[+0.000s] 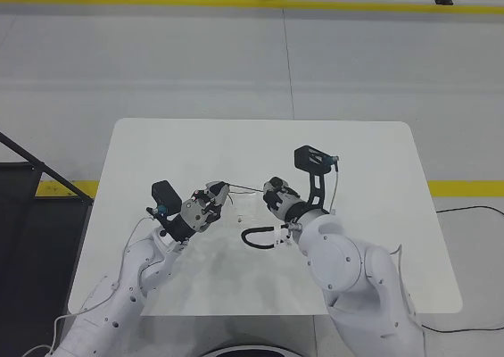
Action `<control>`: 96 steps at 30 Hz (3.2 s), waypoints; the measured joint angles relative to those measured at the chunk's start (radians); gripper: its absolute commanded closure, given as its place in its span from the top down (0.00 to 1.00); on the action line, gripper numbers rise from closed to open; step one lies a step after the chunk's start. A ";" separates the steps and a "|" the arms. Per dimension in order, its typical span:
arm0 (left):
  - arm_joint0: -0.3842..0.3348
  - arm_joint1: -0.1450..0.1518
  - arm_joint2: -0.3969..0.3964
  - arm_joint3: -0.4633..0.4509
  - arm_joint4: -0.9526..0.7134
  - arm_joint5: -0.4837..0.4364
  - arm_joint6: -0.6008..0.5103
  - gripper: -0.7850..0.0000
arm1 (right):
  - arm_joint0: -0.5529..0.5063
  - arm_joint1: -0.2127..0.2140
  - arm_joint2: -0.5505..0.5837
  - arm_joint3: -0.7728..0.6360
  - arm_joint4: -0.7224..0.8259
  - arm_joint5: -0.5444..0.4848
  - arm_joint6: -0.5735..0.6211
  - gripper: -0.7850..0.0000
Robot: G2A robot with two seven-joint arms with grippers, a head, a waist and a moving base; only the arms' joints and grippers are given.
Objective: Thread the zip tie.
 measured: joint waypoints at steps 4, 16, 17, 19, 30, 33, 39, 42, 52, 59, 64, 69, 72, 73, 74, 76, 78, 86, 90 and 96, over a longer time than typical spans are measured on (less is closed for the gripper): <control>0.000 0.000 0.000 0.000 0.000 0.000 0.000 0.00 | -0.002 -0.001 0.001 -0.001 0.001 -0.003 -0.003 0.00; 0.000 0.000 0.000 0.000 0.000 0.000 0.000 0.00 | -0.014 -0.001 0.004 -0.008 -0.002 -0.012 -0.005 0.00; 0.000 0.000 0.000 0.000 0.000 0.000 0.000 0.00 | -0.014 -0.001 0.004 -0.008 -0.003 -0.012 -0.005 0.00; 0.000 0.000 0.000 0.000 0.000 0.000 0.000 0.00 | -0.013 -0.001 0.004 -0.008 -0.003 -0.013 -0.004 0.00; 0.000 0.000 0.000 0.000 0.000 0.000 0.000 0.00 | -0.020 -0.003 0.003 -0.014 -0.006 -0.015 -0.010 0.00; 0.000 0.000 0.000 0.000 0.000 0.000 0.000 0.00 | -0.022 -0.003 0.002 -0.016 -0.008 -0.016 -0.012 0.00; 0.000 0.000 0.000 0.000 0.000 0.000 0.000 0.00 | -0.026 -0.003 0.000 -0.022 -0.012 -0.018 -0.014 0.00; 0.000 0.000 0.000 0.000 0.000 0.000 0.000 0.00 | -0.032 -0.003 -0.002 -0.028 -0.015 -0.019 -0.016 0.00; 0.000 0.000 0.000 0.000 0.000 0.000 0.000 0.00 | -0.049 -0.004 -0.006 -0.043 -0.018 -0.025 -0.028 0.00; 0.000 0.000 0.000 0.000 0.000 0.000 0.000 0.00 | -0.053 -0.005 -0.005 -0.048 -0.012 -0.027 -0.034 0.00; 0.000 0.000 0.000 0.000 0.000 0.000 0.000 0.00 | -0.053 -0.005 -0.005 -0.048 -0.012 -0.027 -0.034 0.00; 0.000 0.000 0.000 0.000 0.000 0.000 0.000 0.00 | -0.053 -0.005 -0.005 -0.048 -0.012 -0.027 -0.034 0.00; 0.000 0.000 0.000 0.000 0.000 0.000 0.000 0.00 | -0.053 -0.005 -0.005 -0.048 -0.012 -0.027 -0.034 0.00; 0.000 0.000 0.000 0.000 0.000 0.000 0.000 0.00 | -0.053 -0.005 -0.005 -0.048 -0.012 -0.027 -0.034 0.00; 0.000 0.000 0.000 0.000 0.000 0.000 0.000 0.00 | -0.053 -0.005 -0.005 -0.048 -0.012 -0.027 -0.034 0.00; 0.000 0.000 0.000 0.000 0.000 0.000 0.000 0.00 | -0.053 -0.005 -0.005 -0.048 -0.012 -0.027 -0.034 0.00; 0.000 0.000 0.000 0.000 0.000 0.000 0.000 0.00 | -0.067 -0.004 -0.005 -0.047 -0.006 -0.043 -0.053 0.00; 0.000 0.000 0.000 0.000 0.000 0.000 0.000 0.00 | -0.117 -0.001 0.002 -0.064 0.008 -0.097 -0.095 0.00; 0.000 0.000 0.000 0.000 0.000 0.000 0.000 0.00 | -0.137 0.000 0.005 -0.080 0.025 -0.111 -0.117 0.00; 0.000 0.000 0.000 0.000 0.000 0.000 0.000 0.00 | -0.148 0.000 0.002 -0.087 0.020 -0.109 -0.122 0.00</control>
